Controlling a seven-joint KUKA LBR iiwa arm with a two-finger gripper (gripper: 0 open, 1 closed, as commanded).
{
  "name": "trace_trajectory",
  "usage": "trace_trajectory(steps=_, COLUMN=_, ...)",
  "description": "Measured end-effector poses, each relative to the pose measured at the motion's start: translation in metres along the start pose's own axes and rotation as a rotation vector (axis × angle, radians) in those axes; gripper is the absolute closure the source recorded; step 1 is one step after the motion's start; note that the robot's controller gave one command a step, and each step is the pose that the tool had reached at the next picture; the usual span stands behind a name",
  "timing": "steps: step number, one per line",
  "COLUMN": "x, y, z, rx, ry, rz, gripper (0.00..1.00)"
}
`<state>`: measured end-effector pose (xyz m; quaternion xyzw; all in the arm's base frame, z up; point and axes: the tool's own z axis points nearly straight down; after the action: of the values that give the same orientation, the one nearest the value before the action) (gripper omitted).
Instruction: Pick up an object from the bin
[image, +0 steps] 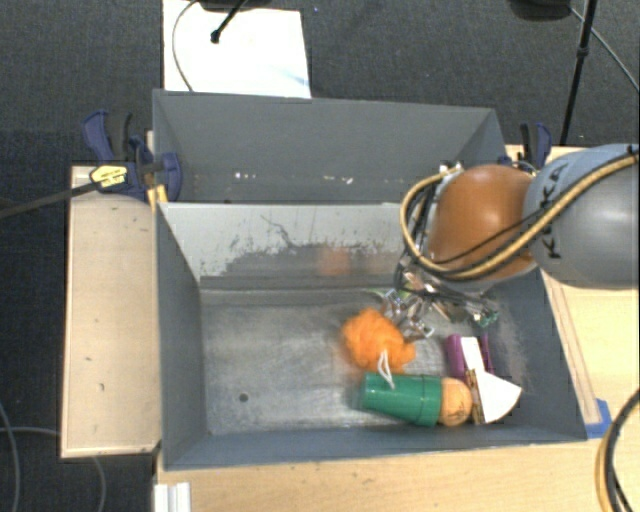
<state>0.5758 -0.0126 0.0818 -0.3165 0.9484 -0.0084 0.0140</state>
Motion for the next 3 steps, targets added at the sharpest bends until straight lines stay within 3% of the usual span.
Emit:
trace_trajectory(steps=1, x=0.025, y=-0.005, z=-0.024, rx=-0.022, ry=0.01, rz=-0.021, gripper=1.0)
trace_trajectory(steps=2, x=0.078, y=-0.026, z=-0.026, rx=-0.017, ry=0.004, rz=-0.13, gripper=1.0)
trace_trajectory(steps=3, x=0.073, y=-0.058, z=-0.06, rx=-0.027, ry=0.017, rz=-0.144, gripper=1.0)
